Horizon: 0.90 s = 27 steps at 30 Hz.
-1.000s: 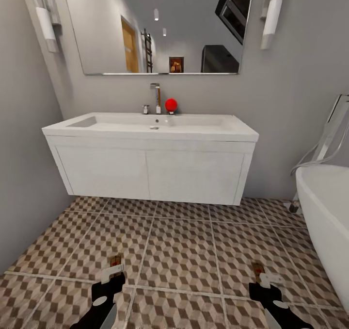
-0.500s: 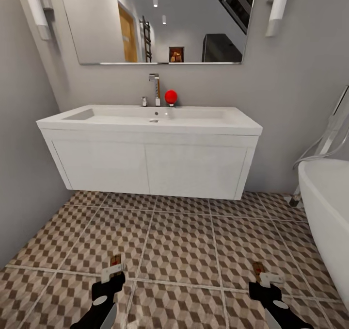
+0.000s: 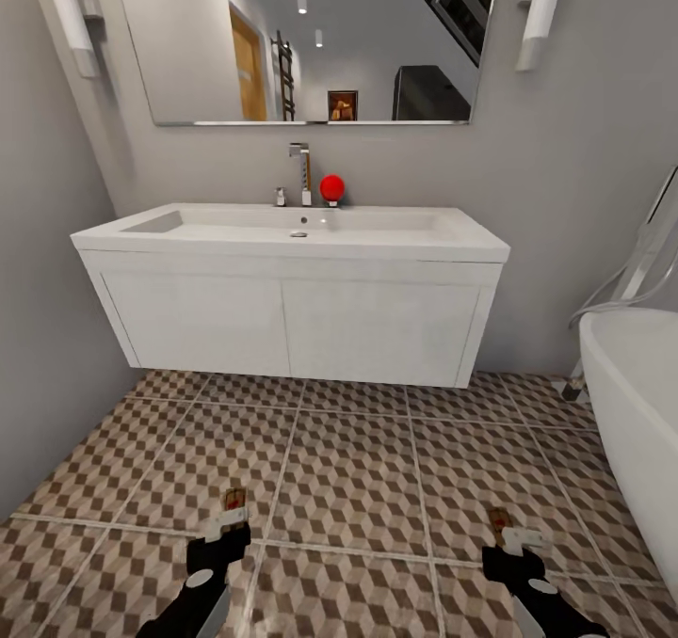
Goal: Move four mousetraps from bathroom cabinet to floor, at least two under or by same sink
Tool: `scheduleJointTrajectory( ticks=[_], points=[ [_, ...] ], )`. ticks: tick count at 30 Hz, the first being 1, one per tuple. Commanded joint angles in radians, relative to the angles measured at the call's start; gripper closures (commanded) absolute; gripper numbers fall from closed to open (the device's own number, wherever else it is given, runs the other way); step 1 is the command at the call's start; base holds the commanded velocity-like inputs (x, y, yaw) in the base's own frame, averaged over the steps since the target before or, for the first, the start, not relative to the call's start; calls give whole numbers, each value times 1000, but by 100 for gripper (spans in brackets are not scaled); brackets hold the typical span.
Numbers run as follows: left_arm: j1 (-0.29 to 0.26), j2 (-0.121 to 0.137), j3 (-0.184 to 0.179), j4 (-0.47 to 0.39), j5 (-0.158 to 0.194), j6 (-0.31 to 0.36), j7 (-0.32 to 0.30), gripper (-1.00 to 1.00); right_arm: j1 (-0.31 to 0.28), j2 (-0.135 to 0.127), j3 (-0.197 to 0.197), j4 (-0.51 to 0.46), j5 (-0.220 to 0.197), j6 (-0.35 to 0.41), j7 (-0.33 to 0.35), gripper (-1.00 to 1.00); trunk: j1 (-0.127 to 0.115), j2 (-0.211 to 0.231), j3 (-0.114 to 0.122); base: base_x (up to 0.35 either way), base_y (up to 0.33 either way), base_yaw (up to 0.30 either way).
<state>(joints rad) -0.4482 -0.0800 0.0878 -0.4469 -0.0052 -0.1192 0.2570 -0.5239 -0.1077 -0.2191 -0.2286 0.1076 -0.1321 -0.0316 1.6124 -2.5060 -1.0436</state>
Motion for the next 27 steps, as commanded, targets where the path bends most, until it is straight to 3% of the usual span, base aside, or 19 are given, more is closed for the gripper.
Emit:
scheduleJointTrajectory(
  ticks=[1, 2, 7, 9, 15, 18, 23, 27],
  points=[
    [-4, 1, -6, -9, -3, 12, -14, 100, 0, 3, -8, -11, 23, 39, -1, 100, 0, 0, -1, 0, 0, 0],
    [-5, 4, -14, -17, -4, 72, -47, 100, -3, 9, -9, -46, 36, 108, -3, 100, 0, 0, -1, 0, 0, 0],
    [-17, 5, -17, -21, 0, 138, -71, 100, -13, 15, -9, -86, 40, 154, -23, 100, 0, 0, -1, 0, 0, 0],
    [-27, 5, -17, -20, 3, 145, -74, 100, -23, 27, -9, -90, 39, 157, -41, 100, 0, 0, -1, 0, 0, 0],
    [-53, 21, -17, -18, 12, 148, -84, 100, -66, 96, -9, -83, 37, 169, -85, 100, 0, 0, -1, 0, 0, 0],
    [-66, 25, -16, -18, 12, 149, -130, 100, -80, 120, -8, -81, 45, 185, -92, 100, 0, 0, -1, 0, 0, 0],
    [-72, 28, -15, -19, 11, 145, -231, 100, -85, 134, -7, -89, 62, 173, -96, 100, 0, 0, -1, 0, 0, 0],
    [-73, 27, -12, -23, 10, 137, -249, 100, -86, 136, -7, -91, 65, 170, -98, 100, 0, 0, -1, 0, 0, 0]
  ],
)
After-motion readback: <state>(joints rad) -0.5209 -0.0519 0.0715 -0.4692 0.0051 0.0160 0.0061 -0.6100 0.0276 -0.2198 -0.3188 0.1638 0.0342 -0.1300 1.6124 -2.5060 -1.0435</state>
